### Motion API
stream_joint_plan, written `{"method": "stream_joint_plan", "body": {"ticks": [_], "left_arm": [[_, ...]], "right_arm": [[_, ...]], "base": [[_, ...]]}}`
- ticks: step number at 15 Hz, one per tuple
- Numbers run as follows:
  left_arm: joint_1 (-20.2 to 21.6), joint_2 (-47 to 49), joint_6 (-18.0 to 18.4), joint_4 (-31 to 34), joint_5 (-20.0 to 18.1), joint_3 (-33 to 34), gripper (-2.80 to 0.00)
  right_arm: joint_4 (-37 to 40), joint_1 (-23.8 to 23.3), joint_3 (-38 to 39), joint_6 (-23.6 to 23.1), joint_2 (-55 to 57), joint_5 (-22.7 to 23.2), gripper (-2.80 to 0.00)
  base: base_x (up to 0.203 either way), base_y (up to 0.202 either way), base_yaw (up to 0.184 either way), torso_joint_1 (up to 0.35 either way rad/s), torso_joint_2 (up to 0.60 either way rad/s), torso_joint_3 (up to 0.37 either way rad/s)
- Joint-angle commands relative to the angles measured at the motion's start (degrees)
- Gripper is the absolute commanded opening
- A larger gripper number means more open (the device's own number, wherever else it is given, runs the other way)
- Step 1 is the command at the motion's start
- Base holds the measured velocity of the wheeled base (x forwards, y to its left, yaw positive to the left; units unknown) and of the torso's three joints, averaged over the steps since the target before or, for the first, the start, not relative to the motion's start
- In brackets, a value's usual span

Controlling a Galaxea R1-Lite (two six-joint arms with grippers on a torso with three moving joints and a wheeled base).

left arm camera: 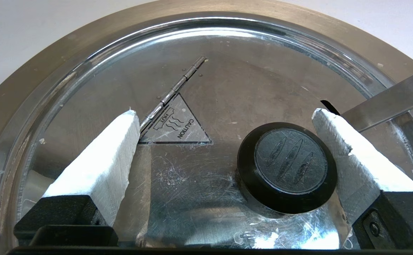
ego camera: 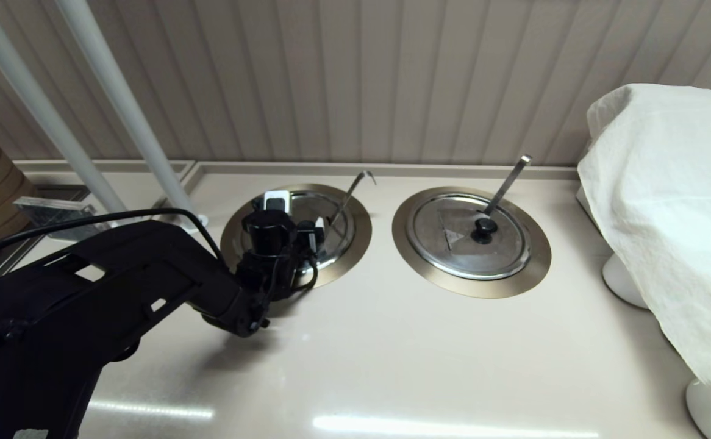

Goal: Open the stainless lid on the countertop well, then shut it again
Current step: Open the lid

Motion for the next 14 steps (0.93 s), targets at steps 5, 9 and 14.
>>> {"method": "stream_joint_plan", "body": {"ticks": [5,9,14], "left_arm": [[0.0,-1.0,0.0,-0.3,0.2,0.8,0.00],[-0.1,-0.9,0.1,-0.4,-0.1,2.5,0.00],[0.1,-0.4,0.3,-0.2,-0.1,2.3,0.00]], "right_arm": [[0.0,0.0,0.0,0.0,0.0,0.0,0.00],[0.0,0.0,0.0,0.0,0.0,0.0,0.00],[0.0,0.0,0.0,0.0,0.0,0.0,0.00]], "base": [[0.000,0.000,0.000,0.000,0.00,0.000],[0.000,0.000,0.000,0.000,0.00,0.000],[0.000,0.000,0.000,0.000,0.00,0.000]]}}
